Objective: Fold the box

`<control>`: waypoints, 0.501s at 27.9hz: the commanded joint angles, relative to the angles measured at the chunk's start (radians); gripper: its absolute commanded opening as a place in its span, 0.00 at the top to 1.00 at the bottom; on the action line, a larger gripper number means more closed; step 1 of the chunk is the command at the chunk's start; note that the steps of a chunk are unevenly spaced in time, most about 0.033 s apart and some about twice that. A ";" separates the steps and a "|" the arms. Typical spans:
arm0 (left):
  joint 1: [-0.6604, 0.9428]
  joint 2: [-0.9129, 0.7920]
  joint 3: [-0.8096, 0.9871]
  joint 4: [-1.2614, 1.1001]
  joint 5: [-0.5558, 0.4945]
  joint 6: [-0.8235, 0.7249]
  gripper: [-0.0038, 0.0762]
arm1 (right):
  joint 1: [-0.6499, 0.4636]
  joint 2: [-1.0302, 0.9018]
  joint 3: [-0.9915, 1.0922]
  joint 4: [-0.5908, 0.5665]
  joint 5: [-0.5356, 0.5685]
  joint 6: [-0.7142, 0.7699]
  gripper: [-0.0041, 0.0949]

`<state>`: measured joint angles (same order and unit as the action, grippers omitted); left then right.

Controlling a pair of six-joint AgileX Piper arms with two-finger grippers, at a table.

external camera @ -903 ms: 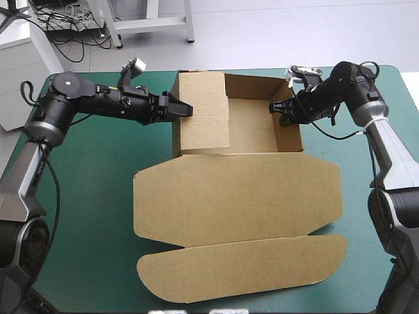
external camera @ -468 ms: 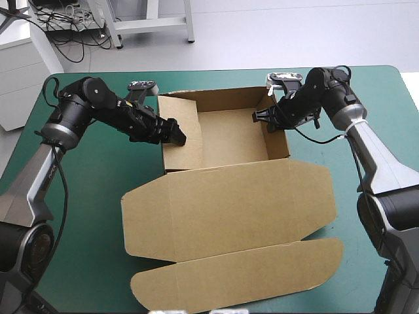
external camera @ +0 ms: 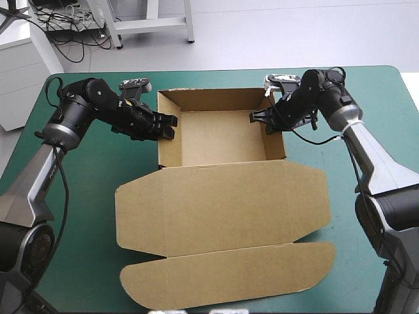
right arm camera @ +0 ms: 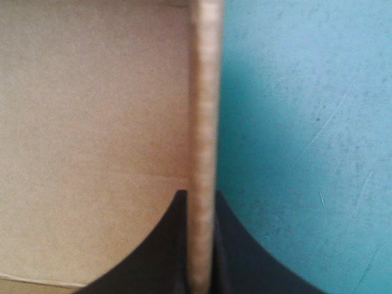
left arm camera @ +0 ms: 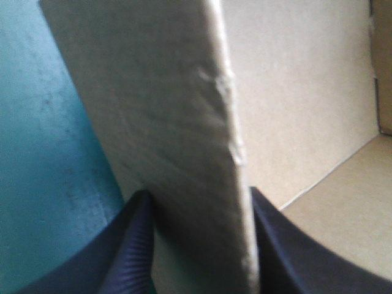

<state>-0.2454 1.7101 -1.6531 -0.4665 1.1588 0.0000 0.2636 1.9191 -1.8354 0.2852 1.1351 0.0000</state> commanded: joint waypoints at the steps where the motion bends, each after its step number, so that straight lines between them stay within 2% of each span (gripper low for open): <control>1: -0.035 -0.048 -0.032 0.014 -0.027 -0.024 0.85 | 0.008 -0.060 -0.031 0.105 -0.023 0.023 0.97; 2: -0.050 -0.048 -0.032 0.051 -0.027 -0.024 0.94 | 0.011 -0.060 -0.031 0.105 -0.021 0.023 0.97; 3: -0.066 -0.048 -0.032 0.092 -0.033 -0.024 0.96 | 0.016 -0.060 -0.031 0.105 -0.016 0.023 0.97; 9: -0.151 -0.048 -0.032 0.344 -0.070 -0.114 0.96 | 0.057 -0.060 -0.031 0.073 0.007 0.029 0.97; 14: -0.157 -0.035 -0.032 0.456 -0.060 -0.205 0.96 | 0.075 -0.065 -0.031 0.056 0.046 0.035 0.97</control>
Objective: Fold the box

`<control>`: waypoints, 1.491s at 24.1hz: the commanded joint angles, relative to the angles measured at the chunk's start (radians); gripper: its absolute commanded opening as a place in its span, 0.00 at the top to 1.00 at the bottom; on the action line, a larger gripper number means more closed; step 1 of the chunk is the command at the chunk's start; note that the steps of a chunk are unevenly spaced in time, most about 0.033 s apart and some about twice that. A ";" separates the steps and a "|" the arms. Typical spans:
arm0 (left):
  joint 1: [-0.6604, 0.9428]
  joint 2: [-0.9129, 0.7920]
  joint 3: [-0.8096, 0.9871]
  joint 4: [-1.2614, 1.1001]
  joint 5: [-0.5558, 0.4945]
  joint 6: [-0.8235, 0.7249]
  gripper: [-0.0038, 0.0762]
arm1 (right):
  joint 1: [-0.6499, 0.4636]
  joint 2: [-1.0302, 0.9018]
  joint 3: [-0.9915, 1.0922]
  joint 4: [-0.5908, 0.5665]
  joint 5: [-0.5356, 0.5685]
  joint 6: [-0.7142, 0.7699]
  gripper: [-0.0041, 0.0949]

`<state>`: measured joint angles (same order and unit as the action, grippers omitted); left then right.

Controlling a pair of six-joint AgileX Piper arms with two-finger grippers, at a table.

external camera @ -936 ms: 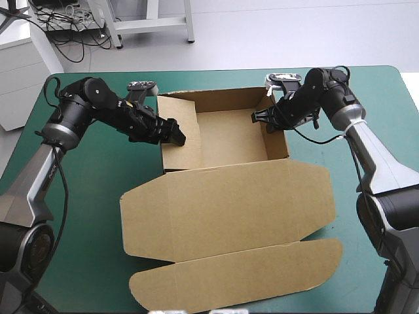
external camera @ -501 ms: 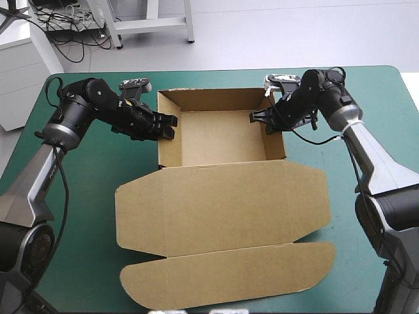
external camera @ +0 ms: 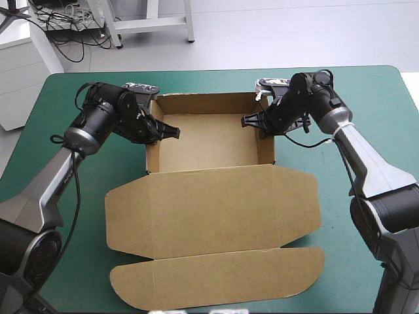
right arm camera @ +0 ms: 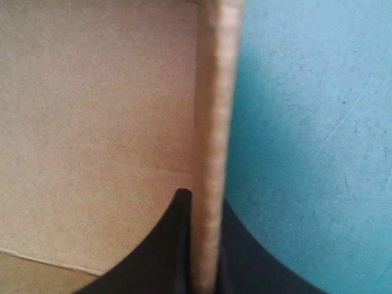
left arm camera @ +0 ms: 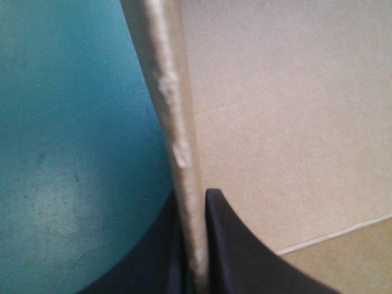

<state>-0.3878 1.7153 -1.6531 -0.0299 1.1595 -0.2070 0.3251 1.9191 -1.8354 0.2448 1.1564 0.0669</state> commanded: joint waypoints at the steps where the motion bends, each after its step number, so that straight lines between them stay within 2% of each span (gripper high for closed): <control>1: -0.015 -0.034 -0.032 0.030 -0.055 -0.002 0.96 | 0.014 -0.066 -0.031 0.087 0.036 -0.030 0.97; 3: -0.015 -0.009 -0.032 0.030 -0.051 -0.002 0.96 | 0.014 -0.071 -0.031 0.000 0.097 0.005 0.97; 7: -0.015 0.060 -0.032 -0.004 -0.051 -0.002 0.96 | 0.016 -0.071 -0.027 -0.033 0.095 0.008 0.97; 10: -0.015 0.120 -0.032 -0.008 -0.066 -0.002 0.96 | 0.016 -0.069 -0.011 -0.105 0.094 0.019 0.97; 19: -0.015 0.188 -0.032 -0.021 -0.067 0.050 0.96 | 0.016 -0.069 0.017 -0.144 0.013 0.019 0.96; 21: -0.015 0.188 -0.032 -0.021 -0.057 0.114 0.94 | 0.016 -0.069 0.017 -0.173 0.015 0.019 0.89; 24: -0.015 0.188 -0.032 -0.027 -0.055 0.118 0.81 | 0.016 -0.069 0.017 -0.183 0.015 0.023 0.68; 27: -0.015 0.188 -0.038 -0.032 -0.045 0.118 0.62 | 0.016 -0.069 0.017 -0.184 0.003 0.025 0.50; 28: -0.015 0.188 -0.040 -0.032 -0.043 0.118 0.54 | 0.016 -0.069 0.017 -0.189 -0.002 0.025 0.47; 30: -0.015 0.188 -0.057 -0.032 -0.033 0.118 0.42 | 0.016 -0.069 0.017 -0.191 -0.011 0.032 0.43; 32: -0.015 0.188 -0.086 -0.032 -0.016 0.118 0.32 | 0.016 -0.069 0.017 -0.199 -0.007 0.052 0.42; 36: -0.015 0.188 -0.193 -0.025 0.051 0.107 0.29 | 0.016 -0.069 0.016 -0.267 0.025 0.068 0.42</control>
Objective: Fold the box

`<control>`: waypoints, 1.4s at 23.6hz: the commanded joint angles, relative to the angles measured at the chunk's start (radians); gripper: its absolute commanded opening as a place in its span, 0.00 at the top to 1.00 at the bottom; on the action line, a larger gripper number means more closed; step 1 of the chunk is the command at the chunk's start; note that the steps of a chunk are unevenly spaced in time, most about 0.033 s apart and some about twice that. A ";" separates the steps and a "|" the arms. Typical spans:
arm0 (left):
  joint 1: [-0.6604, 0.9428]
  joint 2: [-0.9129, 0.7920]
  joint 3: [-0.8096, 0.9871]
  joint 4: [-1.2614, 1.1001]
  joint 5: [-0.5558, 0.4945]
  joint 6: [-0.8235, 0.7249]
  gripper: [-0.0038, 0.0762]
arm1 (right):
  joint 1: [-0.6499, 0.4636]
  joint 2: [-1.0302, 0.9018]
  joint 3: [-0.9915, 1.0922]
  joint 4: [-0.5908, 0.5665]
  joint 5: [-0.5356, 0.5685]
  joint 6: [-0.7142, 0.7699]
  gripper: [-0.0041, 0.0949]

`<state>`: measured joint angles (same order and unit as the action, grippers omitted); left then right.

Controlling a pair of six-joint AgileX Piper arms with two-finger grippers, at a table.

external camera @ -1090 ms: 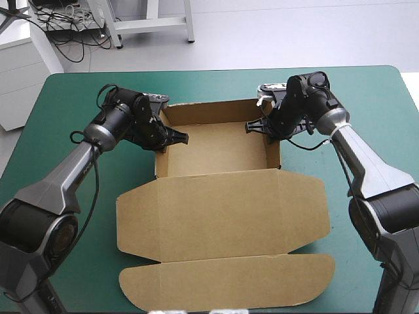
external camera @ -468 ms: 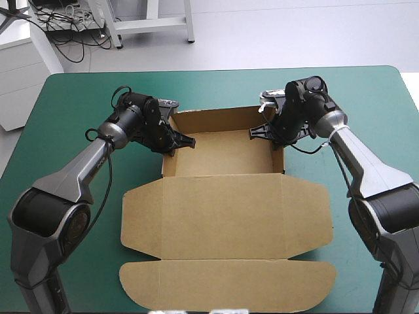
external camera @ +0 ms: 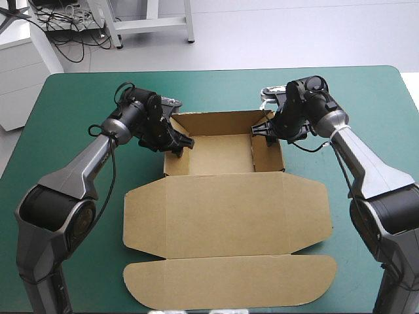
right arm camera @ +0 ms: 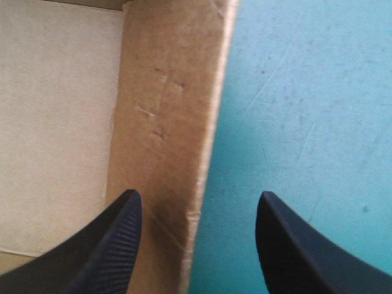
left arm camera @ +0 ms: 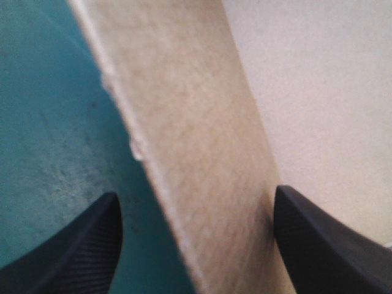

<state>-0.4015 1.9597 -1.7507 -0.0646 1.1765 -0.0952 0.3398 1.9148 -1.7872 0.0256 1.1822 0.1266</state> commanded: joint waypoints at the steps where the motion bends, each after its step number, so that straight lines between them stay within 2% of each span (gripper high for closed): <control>1: -0.001 -0.057 -0.165 0.014 0.077 -0.005 0.29 | 0.001 -0.065 -0.041 -0.064 0.019 0.008 0.42; 6: -0.001 -0.058 -0.436 0.011 0.108 -0.005 0.32 | 0.001 -0.067 -0.064 -0.051 0.072 0.068 0.42; 8: -0.001 -0.071 -0.547 -0.001 0.108 -0.005 0.41 | 0.001 -0.067 -0.060 0.009 0.072 0.068 0.42; 9: -0.001 -0.083 -0.557 -0.019 0.108 -0.005 0.46 | 0.001 -0.067 -0.060 0.014 0.072 0.066 0.42; 11: -0.001 -0.134 -0.555 -0.034 0.109 0.009 0.65 | 0.001 -0.065 -0.060 0.013 0.072 0.062 0.42; 12: -0.001 -0.160 -0.553 -0.030 0.109 0.031 0.79 | 0.001 -0.065 -0.060 0.009 0.072 0.062 0.42; 13: -0.001 -0.179 -0.553 -0.030 0.109 0.059 0.89 | 0.001 -0.065 -0.060 0.009 0.072 0.062 0.42; 14: -0.001 -0.204 -0.553 -0.026 0.109 0.119 0.96 | 0.001 -0.065 -0.060 0.011 0.072 0.062 0.42; 23: -0.001 -0.344 -0.467 0.144 0.109 0.138 0.96 | 0.001 -0.111 -0.086 0.005 0.072 0.062 0.46; 33: -0.001 -0.543 -0.095 0.305 0.108 0.117 0.96 | 0.001 -0.149 -0.109 0.008 0.072 0.055 0.47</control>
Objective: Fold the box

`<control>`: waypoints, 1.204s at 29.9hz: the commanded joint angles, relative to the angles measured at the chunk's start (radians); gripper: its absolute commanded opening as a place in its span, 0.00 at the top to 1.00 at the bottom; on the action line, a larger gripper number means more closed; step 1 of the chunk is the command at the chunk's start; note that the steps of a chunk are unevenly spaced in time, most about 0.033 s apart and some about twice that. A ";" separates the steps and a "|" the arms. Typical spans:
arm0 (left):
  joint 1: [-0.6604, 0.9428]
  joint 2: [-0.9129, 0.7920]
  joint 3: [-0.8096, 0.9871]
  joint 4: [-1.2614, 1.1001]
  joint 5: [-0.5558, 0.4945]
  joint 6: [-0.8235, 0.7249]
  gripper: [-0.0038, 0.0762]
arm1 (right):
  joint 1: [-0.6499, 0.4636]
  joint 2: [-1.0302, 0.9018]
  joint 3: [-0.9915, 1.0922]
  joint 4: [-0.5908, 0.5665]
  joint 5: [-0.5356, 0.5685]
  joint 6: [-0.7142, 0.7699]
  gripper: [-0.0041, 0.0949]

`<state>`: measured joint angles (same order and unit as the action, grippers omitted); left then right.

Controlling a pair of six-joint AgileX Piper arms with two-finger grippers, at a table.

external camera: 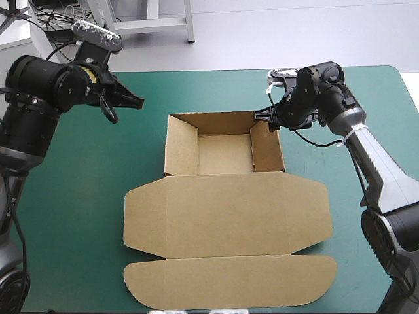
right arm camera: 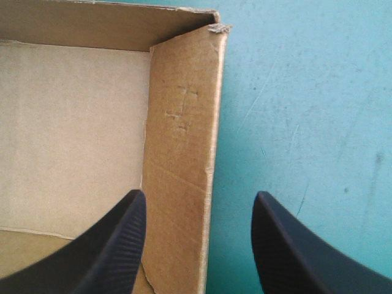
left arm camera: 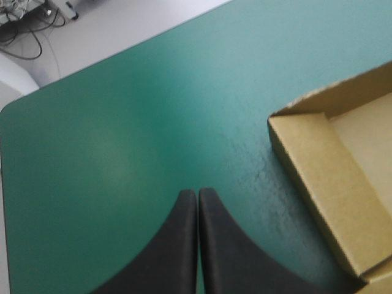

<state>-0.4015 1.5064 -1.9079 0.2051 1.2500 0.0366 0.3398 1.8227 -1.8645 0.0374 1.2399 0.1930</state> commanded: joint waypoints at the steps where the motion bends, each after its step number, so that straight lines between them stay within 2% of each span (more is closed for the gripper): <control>1: -0.001 -0.116 0.108 0.036 0.034 -0.019 0.96 | 0.001 -0.057 -0.032 -0.004 0.014 -0.009 0.47; 9: -0.001 -0.346 0.425 0.036 -0.049 -0.053 0.96 | 0.001 0.023 -0.032 0.019 0.014 -0.008 0.47; 14: -0.001 -0.502 0.602 0.011 -0.107 -0.056 0.96 | 0.001 0.117 -0.032 0.035 0.014 -0.062 0.47; 18: -0.001 -0.609 0.744 0.001 -0.118 -0.062 0.96 | 0.001 0.155 -0.032 0.043 0.014 -0.062 0.48; 21: -0.001 -0.682 0.856 0.005 -0.128 -0.118 0.96 | 0.001 0.166 -0.032 0.046 0.014 -0.062 0.56; 23: -0.001 -0.737 0.938 0.007 -0.158 -0.165 0.96 | 0.001 0.168 -0.032 0.046 0.014 -0.062 0.67; 26: -0.001 -0.820 1.059 0.007 -0.206 -0.182 0.96 | 0.001 0.165 -0.032 0.046 0.014 -0.066 0.98; 34: -0.001 -1.003 1.312 0.000 -0.222 -0.184 0.96 | -0.005 0.135 -0.032 0.006 0.014 -0.093 0.97; 36: -0.001 -1.028 1.353 0.000 -0.222 -0.234 0.96 | -0.026 0.123 -0.032 -0.013 0.016 -0.100 0.97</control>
<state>-0.4015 0.5008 -0.5762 0.2026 1.0809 -0.1474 0.3371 2.0337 -1.8661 0.0504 1.2292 0.1161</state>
